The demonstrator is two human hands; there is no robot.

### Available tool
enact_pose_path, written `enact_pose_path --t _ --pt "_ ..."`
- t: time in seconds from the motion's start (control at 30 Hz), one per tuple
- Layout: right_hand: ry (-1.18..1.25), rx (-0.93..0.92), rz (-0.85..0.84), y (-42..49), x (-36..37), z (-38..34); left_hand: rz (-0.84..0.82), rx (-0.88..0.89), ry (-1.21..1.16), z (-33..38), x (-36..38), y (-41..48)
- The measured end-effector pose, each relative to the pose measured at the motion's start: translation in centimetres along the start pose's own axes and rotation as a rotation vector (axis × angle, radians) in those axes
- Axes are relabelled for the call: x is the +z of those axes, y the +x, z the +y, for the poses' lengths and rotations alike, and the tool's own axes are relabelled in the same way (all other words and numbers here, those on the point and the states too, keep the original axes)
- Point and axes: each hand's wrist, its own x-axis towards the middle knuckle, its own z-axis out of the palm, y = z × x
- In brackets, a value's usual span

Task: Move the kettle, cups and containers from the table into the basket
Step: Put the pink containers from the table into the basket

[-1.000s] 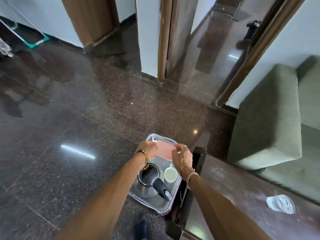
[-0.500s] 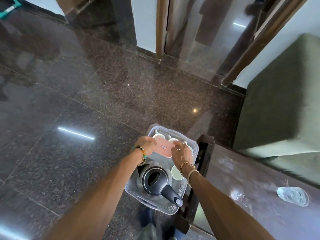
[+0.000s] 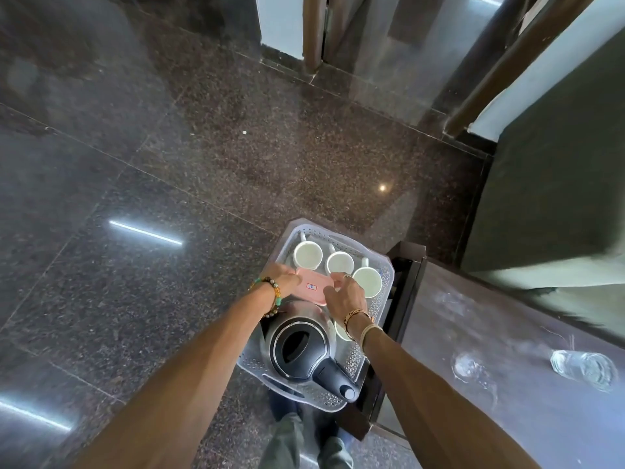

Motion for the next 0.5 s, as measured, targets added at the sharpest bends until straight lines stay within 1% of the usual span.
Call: enact_pose_path --t 0.2,0.37,0.5 --pt "-0.042 0.035 -0.036 0.7 0.6 0.8 -0.014 -0.028 -0.003 -0.7 0.3 1.2" --pt "0.016 0.061 0.021 -0.6 -0.4 0.5 0.004 -0.050 0.002 -0.9 -0.5 0.1" --pt "0.073 0.039 0.067 -2.9 -3.0 -0.7 0.038 -0.006 0.002 1.0 -2.3 -2.4"
